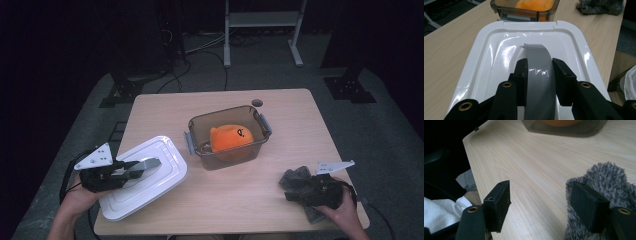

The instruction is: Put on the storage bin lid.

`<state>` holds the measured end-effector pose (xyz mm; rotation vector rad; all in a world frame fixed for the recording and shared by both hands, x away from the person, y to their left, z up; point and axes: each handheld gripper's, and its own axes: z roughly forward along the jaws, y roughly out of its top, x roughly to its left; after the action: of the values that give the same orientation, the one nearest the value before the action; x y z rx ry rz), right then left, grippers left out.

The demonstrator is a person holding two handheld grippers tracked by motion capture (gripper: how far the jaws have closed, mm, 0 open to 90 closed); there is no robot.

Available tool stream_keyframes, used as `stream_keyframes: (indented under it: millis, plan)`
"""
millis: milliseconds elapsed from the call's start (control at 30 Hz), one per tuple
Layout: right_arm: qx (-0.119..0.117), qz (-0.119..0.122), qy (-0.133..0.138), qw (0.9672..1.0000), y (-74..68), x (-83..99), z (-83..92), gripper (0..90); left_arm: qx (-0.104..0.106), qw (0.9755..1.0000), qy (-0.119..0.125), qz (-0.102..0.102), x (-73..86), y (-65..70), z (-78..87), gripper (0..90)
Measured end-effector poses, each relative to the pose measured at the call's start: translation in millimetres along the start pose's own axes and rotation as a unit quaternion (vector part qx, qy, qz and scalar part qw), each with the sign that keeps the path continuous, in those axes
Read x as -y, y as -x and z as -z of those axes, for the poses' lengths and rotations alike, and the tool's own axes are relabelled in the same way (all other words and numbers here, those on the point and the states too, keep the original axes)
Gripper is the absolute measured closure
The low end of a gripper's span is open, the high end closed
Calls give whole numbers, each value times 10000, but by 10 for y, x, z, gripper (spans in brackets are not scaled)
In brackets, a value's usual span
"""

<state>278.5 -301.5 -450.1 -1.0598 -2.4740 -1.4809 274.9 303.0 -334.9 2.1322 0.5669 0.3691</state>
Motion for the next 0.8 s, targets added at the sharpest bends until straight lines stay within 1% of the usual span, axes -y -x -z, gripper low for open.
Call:
stream_keyframes:
  millis: [67, 200, 233, 433, 600, 667, 767, 800]
  plan:
    - [3, 2, -5, 10000, 0, 0, -2, 315, -5, 10000, -9, -60, -43, -6, 12, 666]
    - [-1, 1, -4, 10000, 2, 1, -1, 315, 57, 9999, -5, -85, -121, -4, 2, 666]
    - [-2, 9, 0, 10000, 5, 2, -3, 315, 72, 9999, -33, -131, -148, -4, -5, 666]
    - [-11, 9, -26, 10000, 7, 2, -8, 316, 149, 9997, 44, -201, -276, -9, -34, 666]
    - [-11, -2, -3, 10000, 20, 6, 4, 315, 198, 9994, 98, -269, -410, -19, -80, 666]
    - [-16, -5, -7, 10000, 21, 5, 5, 315, 187, 9993, 117, -291, -454, -28, -100, 666]
    - [-15, -5, -8, 10000, 23, 5, 7, 315, 226, 9991, 118, -352, -546, -45, -154, 666]
    - [-17, -11, -8, 10000, 24, 5, 8, 315, 234, 9991, 128, -343, -567, -45, -170, 666]
